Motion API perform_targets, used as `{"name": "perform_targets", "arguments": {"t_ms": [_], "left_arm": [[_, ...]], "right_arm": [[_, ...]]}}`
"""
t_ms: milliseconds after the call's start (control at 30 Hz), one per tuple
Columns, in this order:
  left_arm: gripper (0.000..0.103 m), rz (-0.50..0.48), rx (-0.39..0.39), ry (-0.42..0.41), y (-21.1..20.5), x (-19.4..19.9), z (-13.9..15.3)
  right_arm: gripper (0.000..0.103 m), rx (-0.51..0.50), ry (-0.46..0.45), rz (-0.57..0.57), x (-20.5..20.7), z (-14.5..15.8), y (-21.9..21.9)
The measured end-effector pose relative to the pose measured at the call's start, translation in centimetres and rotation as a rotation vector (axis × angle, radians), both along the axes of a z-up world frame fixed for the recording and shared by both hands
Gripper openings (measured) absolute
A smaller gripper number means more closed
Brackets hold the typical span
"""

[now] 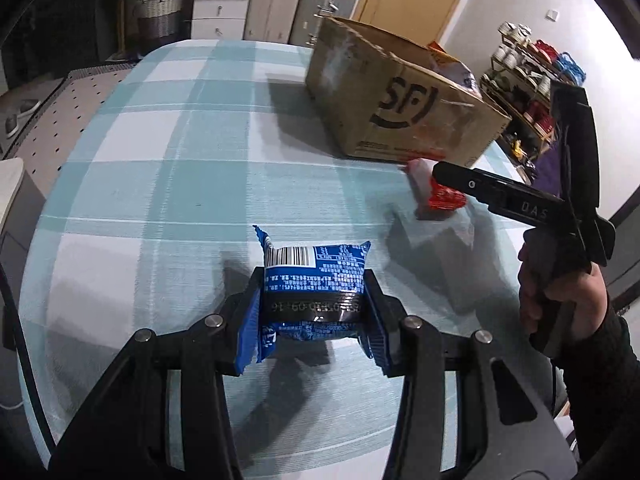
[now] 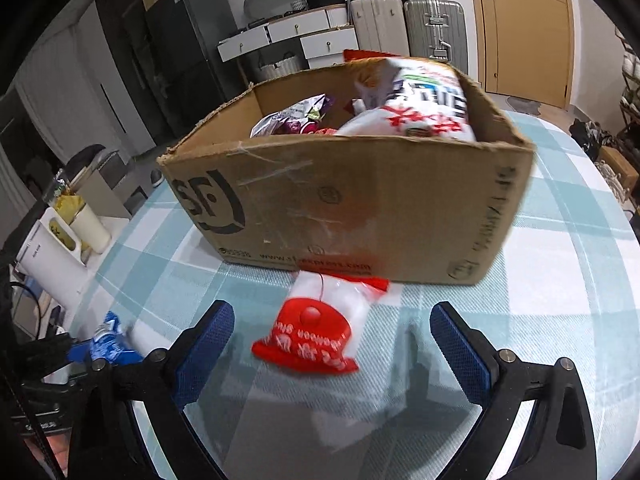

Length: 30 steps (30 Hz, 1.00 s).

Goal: Organize snacks
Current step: 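Grasp the red-white balloon gum pack with the right tool while the left tool holds the biscuit pack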

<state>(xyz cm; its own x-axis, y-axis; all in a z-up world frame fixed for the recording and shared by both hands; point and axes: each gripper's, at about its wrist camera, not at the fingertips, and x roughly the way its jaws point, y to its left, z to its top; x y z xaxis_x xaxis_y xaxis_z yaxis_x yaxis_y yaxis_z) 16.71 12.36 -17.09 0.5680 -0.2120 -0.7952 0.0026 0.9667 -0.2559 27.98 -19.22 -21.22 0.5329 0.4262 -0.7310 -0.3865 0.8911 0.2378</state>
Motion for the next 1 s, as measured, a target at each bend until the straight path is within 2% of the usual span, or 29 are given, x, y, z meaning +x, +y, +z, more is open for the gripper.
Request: {"name": "perform_targets", "arguments": {"t_ms": [167, 200, 267, 600, 733, 867, 1000], "left_arm": [[0.042, 0.014, 0.004, -0.008, 0.8, -0.2, 0.3], [0.042, 0.013, 0.005, -0.010, 0.8, -0.2, 0.4], [0.042, 0.014, 0.003, -0.011, 0.8, -0.3, 0.5], [0.042, 0.029, 0.005, -0.011, 1.0, -0.6, 0.9], [0.042, 0.047, 0.011, -0.013, 1.2, -0.8, 1.3], [0.042, 0.047, 0.019, -0.017, 1.1, -1.2, 1.8], [0.042, 0.047, 0.028, -0.023, 0.9, -1.7, 2.4]], "right_arm": [[0.100, -0.037, 0.025, 0.002, 0.7, -0.8, 1.2], [0.099, -0.045, 0.033, 0.001, 0.7, -0.9, 1.4], [0.087, -0.060, 0.047, 0.001, 0.9, -1.3, 1.6], [0.081, -0.083, 0.031, -0.002, 1.2, -0.9, 1.9], [0.069, -0.093, 0.027, -0.012, 1.0, -1.1, 1.5], [0.043, -0.122, 0.014, -0.034, 0.8, -0.9, 0.6], [0.042, -0.080, 0.019, -0.086, 0.6, -0.5, -1.1]]}}
